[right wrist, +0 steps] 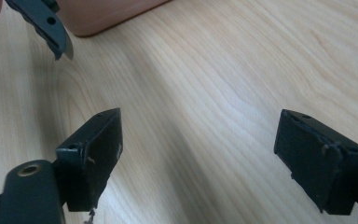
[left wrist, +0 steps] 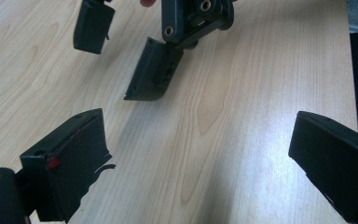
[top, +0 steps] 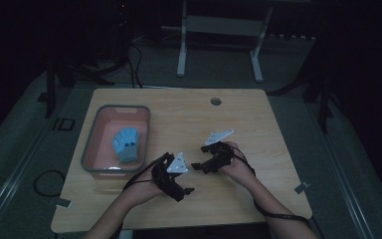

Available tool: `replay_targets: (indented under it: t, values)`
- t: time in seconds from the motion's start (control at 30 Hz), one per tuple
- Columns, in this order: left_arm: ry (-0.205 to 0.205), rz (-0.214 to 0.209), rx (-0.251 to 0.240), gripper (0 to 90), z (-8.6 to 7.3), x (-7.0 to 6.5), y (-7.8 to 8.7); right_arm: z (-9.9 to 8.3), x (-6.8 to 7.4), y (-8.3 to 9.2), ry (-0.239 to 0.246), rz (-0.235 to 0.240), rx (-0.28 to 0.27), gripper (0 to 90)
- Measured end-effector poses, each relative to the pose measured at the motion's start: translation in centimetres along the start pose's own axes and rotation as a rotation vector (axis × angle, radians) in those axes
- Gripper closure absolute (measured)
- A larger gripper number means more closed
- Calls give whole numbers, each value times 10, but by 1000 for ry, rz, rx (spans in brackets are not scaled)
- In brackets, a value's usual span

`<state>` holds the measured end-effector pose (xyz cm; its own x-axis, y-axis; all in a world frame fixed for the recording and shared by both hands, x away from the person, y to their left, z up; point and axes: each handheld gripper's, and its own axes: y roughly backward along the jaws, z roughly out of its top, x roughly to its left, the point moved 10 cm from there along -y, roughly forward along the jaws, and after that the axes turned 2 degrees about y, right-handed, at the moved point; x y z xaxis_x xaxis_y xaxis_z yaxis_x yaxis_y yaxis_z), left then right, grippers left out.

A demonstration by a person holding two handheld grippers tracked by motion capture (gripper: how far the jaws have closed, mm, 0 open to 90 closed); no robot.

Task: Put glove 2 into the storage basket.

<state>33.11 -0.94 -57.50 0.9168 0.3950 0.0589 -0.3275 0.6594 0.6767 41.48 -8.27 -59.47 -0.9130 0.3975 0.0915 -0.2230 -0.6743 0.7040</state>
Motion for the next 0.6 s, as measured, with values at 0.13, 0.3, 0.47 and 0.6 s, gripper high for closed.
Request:
replay_targets:
  t: [0.13,0.3,0.47,0.6]
  values:
    - [-6,-20,2,46,-1,-5,-8,-10,0,2,0,4,-3,154]
    - [-14,-46,3,47,-3,-12,-18,-22,2,7,3,1,-10,153]
    - [-17,-68,-3,46,-2,-19,-27,-29,3,11,8,-6,-7,151]
    - [-30,-77,3,46,-3,-23,-34,-35,4,15,-10,-3,-14,154]
